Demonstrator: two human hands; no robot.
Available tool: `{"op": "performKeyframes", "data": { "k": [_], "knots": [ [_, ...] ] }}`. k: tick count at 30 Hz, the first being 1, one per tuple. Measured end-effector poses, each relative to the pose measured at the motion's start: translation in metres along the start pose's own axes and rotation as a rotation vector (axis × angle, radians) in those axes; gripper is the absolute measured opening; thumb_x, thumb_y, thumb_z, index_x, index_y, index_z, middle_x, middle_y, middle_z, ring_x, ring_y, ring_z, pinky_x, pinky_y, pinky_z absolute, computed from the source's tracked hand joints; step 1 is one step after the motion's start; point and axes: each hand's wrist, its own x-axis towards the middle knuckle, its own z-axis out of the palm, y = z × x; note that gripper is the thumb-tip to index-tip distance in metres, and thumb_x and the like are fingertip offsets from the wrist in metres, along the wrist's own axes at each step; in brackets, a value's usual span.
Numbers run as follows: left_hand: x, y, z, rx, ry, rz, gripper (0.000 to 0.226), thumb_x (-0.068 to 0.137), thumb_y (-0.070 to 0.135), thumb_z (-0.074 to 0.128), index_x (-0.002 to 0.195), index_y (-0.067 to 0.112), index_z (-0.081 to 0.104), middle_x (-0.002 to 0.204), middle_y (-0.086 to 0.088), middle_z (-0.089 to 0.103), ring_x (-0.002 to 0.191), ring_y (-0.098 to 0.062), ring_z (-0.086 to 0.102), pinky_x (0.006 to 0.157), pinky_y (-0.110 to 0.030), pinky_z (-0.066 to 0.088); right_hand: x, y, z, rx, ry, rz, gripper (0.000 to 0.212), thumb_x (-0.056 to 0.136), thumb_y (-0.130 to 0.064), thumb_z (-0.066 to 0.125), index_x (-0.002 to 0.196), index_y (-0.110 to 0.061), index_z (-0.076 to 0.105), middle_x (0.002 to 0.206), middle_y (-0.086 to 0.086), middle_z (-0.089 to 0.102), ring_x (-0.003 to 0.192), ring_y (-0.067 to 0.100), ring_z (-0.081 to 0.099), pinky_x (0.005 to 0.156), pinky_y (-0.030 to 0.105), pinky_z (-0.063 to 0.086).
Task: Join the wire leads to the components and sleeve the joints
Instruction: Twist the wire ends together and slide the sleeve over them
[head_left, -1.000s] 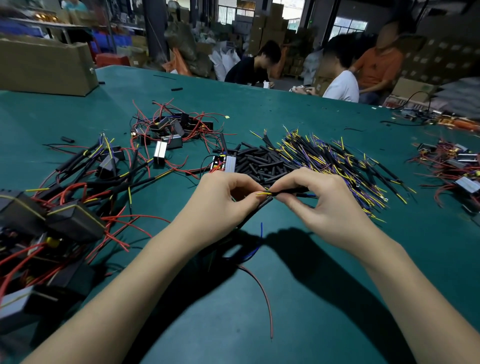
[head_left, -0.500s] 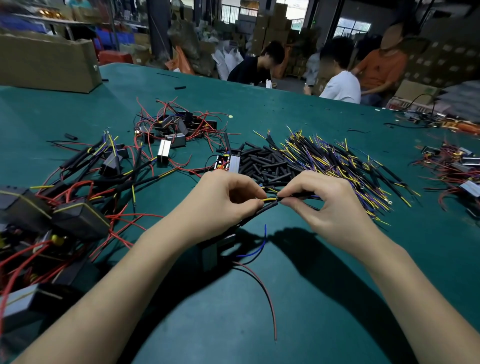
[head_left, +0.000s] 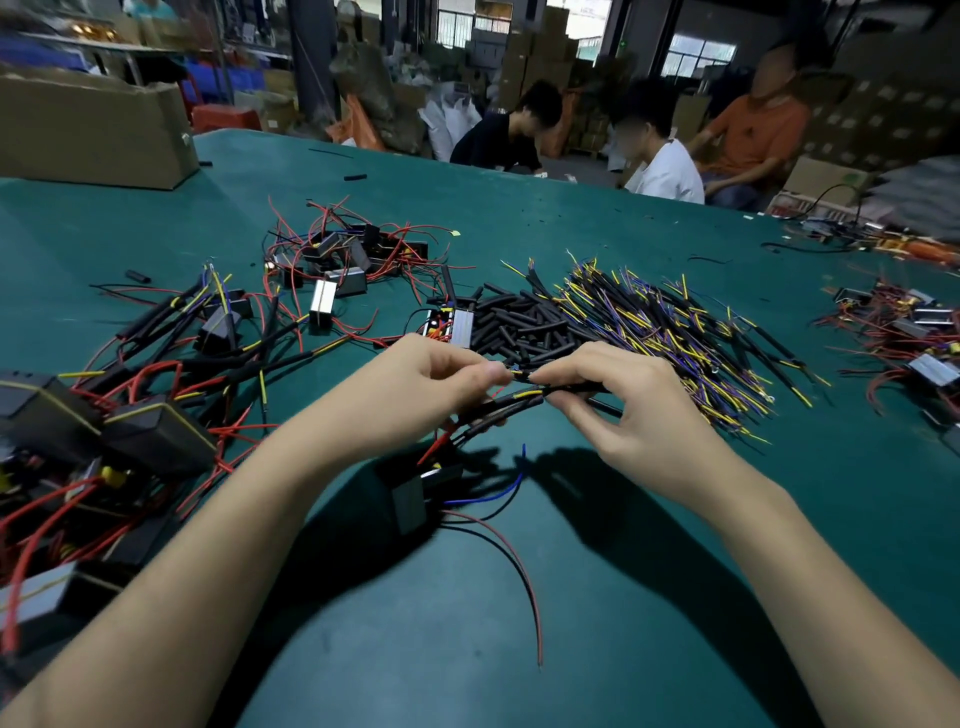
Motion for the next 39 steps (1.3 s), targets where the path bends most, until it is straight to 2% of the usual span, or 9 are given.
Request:
{"op": "performKeyframes", "data": {
  "k": [3, 8, 17, 24, 27, 29, 33, 36, 39],
  "knots": [
    [-0.004, 0.002, -0.008, 0.104, -0.045, -0.045, 0.038, 0.074, 0.054, 0.065, 0.101, 0.027, 0.07, 0.087, 0.001, 0.074, 0.078, -0.009, 0.064, 0.077, -0.029, 0.051, 0.0, -0.002, 0.0, 0.015, -0.002, 0.021, 0.018, 0.085, 0.004, 0.065, 0.1, -0.005, 0.072, 0.086, 0.006, 0.067, 0.08, 0.012, 0.061, 0.076, 0.017, 0.046],
    [-0.004, 0.003, 0.001, 0.334, -0.04, 0.037, 0.014, 0.08, 0.029, 0.075, 0.092, 0.024, 0.069, 0.073, 0.001, 0.07, 0.069, -0.014, 0.063, 0.067, -0.024, 0.047, -0.001, -0.005, 0.001, 0.051, -0.016, 0.042, 0.024, 0.083, 0.002, 0.061, 0.102, -0.008, 0.071, 0.082, -0.004, 0.061, 0.077, 0.003, 0.055, 0.075, 0.01, 0.042],
    [0.003, -0.004, 0.012, 0.142, 0.13, 0.154, 0.015, 0.079, 0.01, 0.075, 0.088, 0.022, 0.076, 0.057, 0.003, 0.062, 0.045, -0.001, 0.044, 0.049, -0.012, 0.037, 0.0, -0.004, 0.003, 0.051, 0.007, 0.023, 0.018, 0.085, 0.0, 0.067, 0.099, -0.01, 0.072, 0.08, -0.001, 0.064, 0.072, 0.018, 0.055, 0.068, 0.019, 0.042],
    [0.002, -0.002, 0.022, 0.219, 0.253, 0.235, 0.03, 0.078, 0.018, 0.077, 0.108, 0.018, 0.072, 0.089, 0.007, 0.071, 0.08, -0.004, 0.062, 0.076, -0.018, 0.047, 0.0, 0.002, 0.005, -0.27, 0.144, 0.053, 0.012, 0.085, -0.022, 0.063, 0.091, -0.023, 0.073, 0.082, -0.011, 0.066, 0.086, 0.016, 0.052, 0.081, 0.035, 0.027],
    [0.0, 0.002, 0.03, 0.35, 0.339, 0.363, 0.042, 0.08, 0.03, 0.075, 0.12, 0.02, 0.065, 0.108, 0.002, 0.059, 0.108, -0.014, 0.054, 0.095, -0.026, 0.039, -0.001, 0.006, 0.001, -0.399, 0.287, 0.129, 0.011, 0.084, -0.027, 0.065, 0.088, -0.025, 0.075, 0.087, -0.011, 0.065, 0.094, 0.019, 0.049, 0.08, 0.032, 0.018],
    [-0.002, 0.007, 0.036, 0.316, 0.388, 0.5, 0.032, 0.084, 0.028, 0.072, 0.113, 0.016, 0.068, 0.107, -0.003, 0.057, 0.104, -0.015, 0.053, 0.094, -0.024, 0.04, 0.001, 0.01, -0.004, -0.413, 0.366, 0.183, 0.01, 0.083, -0.026, 0.067, 0.087, -0.025, 0.075, 0.088, -0.01, 0.064, 0.094, 0.02, 0.047, 0.078, 0.028, 0.015],
    [-0.009, 0.009, 0.051, 0.261, 0.174, 0.634, 0.015, 0.088, 0.025, 0.066, 0.091, 0.011, 0.07, 0.078, 0.0, 0.062, 0.072, -0.01, 0.057, 0.069, -0.013, 0.039, 0.007, 0.014, -0.015, -0.334, 0.49, 0.297, 0.009, 0.083, -0.016, 0.07, 0.088, -0.018, 0.077, 0.087, -0.001, 0.066, 0.092, 0.025, 0.049, 0.081, 0.031, 0.028],
    [-0.01, 0.001, 0.062, 0.337, 0.014, 0.579, 0.018, 0.09, 0.028, 0.064, 0.09, 0.012, 0.071, 0.073, 0.003, 0.061, 0.068, -0.013, 0.055, 0.066, -0.023, 0.043, 0.02, 0.006, -0.021, -0.173, 0.496, 0.303, 0.01, 0.084, -0.01, 0.069, 0.089, -0.013, 0.076, 0.085, 0.005, 0.066, 0.088, 0.026, 0.051, 0.081, 0.033, 0.04],
    [-0.007, -0.005, 0.064, 0.311, 0.035, 0.565, 0.019, 0.091, 0.028, 0.063, 0.09, 0.011, 0.071, 0.075, 0.0, 0.062, 0.069, -0.014, 0.054, 0.067, -0.028, 0.046, 0.044, -0.012, -0.024, -0.094, 0.465, 0.251, 0.008, 0.084, -0.012, 0.07, 0.088, -0.013, 0.076, 0.084, 0.003, 0.065, 0.08, 0.014, 0.05, 0.076, 0.023, 0.037]
  ]
}}
